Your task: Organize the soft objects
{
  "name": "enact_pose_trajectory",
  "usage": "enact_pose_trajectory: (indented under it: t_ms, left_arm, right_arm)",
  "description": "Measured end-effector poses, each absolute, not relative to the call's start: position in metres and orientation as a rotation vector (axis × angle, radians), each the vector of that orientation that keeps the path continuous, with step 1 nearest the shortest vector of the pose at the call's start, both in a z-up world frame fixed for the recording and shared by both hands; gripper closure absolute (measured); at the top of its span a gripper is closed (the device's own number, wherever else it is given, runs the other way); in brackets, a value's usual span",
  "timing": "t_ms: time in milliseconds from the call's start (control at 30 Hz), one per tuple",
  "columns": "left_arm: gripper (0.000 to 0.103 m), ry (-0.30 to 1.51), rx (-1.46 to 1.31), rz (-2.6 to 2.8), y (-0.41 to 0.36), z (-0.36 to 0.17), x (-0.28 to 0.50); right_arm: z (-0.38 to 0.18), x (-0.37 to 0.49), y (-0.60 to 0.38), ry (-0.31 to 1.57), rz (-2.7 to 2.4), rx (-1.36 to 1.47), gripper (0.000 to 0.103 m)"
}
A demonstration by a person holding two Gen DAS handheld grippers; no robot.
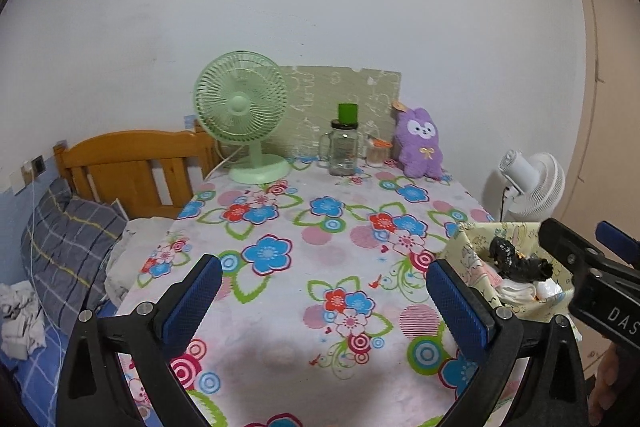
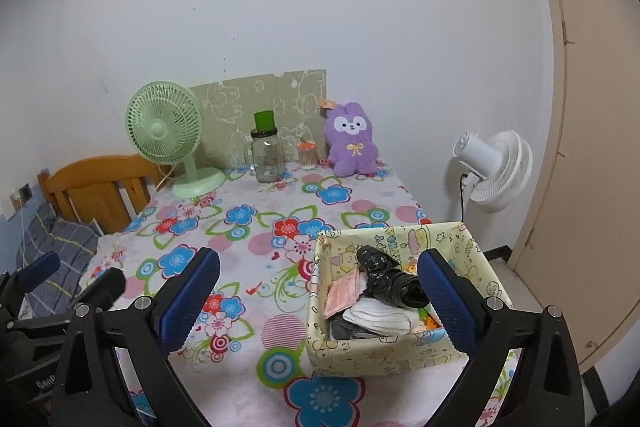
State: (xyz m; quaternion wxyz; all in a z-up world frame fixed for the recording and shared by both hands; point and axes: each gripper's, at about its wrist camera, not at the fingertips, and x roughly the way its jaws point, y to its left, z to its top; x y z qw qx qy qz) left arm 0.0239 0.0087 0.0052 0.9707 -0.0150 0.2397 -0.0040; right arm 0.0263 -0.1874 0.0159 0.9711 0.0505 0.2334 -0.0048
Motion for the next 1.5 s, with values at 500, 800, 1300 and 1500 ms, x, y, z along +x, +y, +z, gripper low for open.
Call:
enact_pose_trajectory:
  t_ms: [500,800,1300,1500]
  left_arm:
    - [0.0,0.455,-0.037,0.016,0.015,0.012,0.013]
    - [0.0,0.444,-0.023,0.013,0.011,0.017,0.014]
    - [0.0,0.445,-0.018,0.01,0.009,0.018,0.014]
    - [0.0,0.447,-0.006,0.002,0.005,0.019,0.016]
  right_arm:
    - [0.02,0.016,-0.19,0.45,-0.003,0.11,0.002]
    - [0.02,0.014,-0.19,0.442,-0.012,0.108,0.002]
    - [0.02,0.014,-0.191,0.448,-0.003,0.106,0.002]
    - [0.02,0.015,-0.19,0.448,-0.003,0.106,0.002]
